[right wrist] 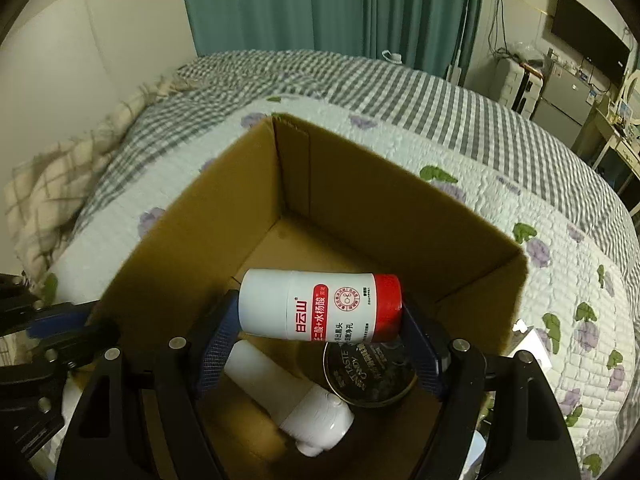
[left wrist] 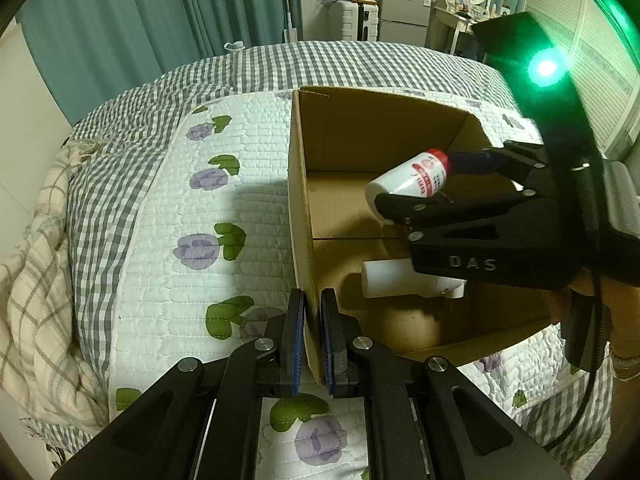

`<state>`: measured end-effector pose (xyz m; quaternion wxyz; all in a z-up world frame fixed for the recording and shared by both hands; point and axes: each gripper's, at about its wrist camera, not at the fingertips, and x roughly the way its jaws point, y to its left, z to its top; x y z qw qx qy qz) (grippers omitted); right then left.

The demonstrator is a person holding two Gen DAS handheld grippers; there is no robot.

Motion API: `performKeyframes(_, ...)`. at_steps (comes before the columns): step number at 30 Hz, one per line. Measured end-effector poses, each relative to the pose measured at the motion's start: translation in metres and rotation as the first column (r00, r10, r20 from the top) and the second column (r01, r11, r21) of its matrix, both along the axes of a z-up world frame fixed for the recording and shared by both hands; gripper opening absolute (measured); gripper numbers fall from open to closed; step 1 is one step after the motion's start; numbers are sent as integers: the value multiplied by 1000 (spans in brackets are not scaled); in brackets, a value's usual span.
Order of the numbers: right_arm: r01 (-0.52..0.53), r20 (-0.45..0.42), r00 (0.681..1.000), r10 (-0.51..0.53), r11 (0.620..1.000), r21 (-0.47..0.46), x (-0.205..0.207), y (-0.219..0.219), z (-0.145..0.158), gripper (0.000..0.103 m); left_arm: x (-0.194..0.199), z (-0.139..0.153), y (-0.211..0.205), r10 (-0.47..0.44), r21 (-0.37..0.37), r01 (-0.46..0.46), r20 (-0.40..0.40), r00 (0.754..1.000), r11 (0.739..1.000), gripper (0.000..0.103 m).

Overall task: Organize rigid objects
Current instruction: 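Carry the bottle into the box and release it beside the tin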

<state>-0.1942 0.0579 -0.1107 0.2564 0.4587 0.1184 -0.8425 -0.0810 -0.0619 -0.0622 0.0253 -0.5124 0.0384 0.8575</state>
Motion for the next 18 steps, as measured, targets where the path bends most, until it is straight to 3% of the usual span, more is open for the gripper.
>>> performKeyframes(9, 13, 8, 1000, -13, 999, 30, 3, 1, -7, 80, -1, 0, 1, -2, 0, 2, 1, 1000, 1000, 8)
performKeyframes(11, 19, -22, 1000, -19, 999, 28, 6, 4, 1, 94, -2, -1, 0, 0, -2, 0, 2, 1000, 1000, 8)
performKeyframes(18, 65, -108, 992, -69, 997, -34, 21, 42, 42, 94, -2, -1, 2, 1, -7, -1, 5, 1000, 1000, 8)
